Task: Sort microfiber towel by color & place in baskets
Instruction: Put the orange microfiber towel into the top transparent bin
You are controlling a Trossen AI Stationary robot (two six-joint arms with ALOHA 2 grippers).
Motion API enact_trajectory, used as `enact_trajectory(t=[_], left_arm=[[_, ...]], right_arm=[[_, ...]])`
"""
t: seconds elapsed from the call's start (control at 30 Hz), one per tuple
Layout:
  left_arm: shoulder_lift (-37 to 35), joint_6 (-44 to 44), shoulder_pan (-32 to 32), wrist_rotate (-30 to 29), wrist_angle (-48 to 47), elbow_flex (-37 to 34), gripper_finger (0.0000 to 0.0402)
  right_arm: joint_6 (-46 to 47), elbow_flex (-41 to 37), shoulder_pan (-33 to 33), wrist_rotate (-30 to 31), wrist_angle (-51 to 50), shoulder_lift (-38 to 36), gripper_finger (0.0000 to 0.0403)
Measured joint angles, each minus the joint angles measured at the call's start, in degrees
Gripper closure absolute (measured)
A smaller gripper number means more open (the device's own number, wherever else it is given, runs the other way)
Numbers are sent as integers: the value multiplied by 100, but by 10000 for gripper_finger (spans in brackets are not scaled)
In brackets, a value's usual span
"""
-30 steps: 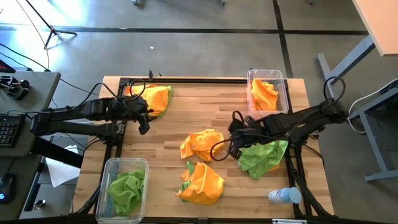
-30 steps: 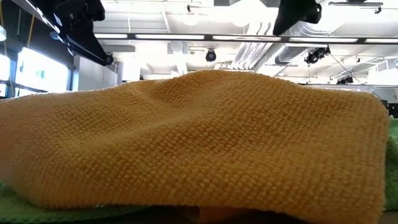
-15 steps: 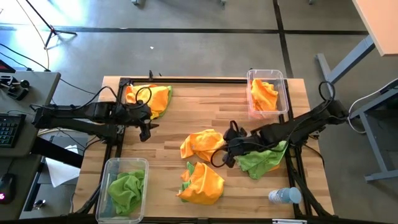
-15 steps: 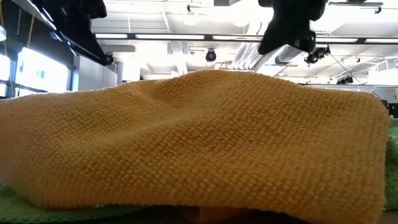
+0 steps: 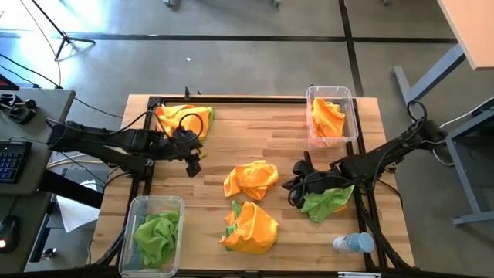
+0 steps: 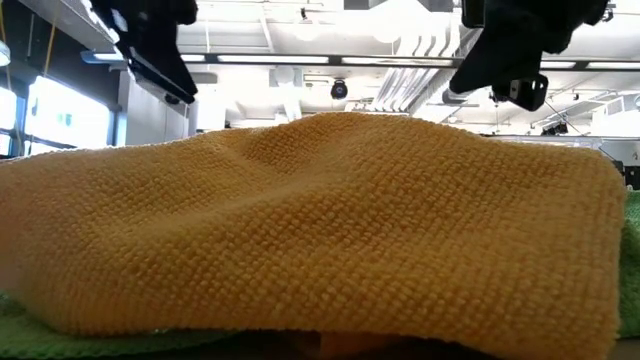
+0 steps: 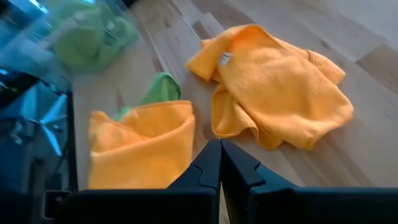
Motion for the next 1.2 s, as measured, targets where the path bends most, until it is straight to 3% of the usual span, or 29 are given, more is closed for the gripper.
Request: enact_trajectory(t=[0.1,0.27,0.5,0.7,0.9,1.2], left_arm=[[312,-324,265,-336,-703,525,239],[705,-869,1265,-301,-1754,1129,239],[1001,-583,2961,742,-1897,1106,239],[1434,-466,3900,1091,-1912,1106,239],[1991,-318,4326,1499,-1912,1106,239],[2697,-320,4338,1521,-1910,1104,239]], right_arm=[[-47,-123,-4,2,269,-96,403],[-201,-139,-4,-32,308,-87,403],[-408,-139,-4,-112,344,-85,403],[-597,-139,-4,-142,350,-85,403],[-560,-139,-4,-144,357,-85,403],[-560,-139,-4,-144,372,-85,403]])
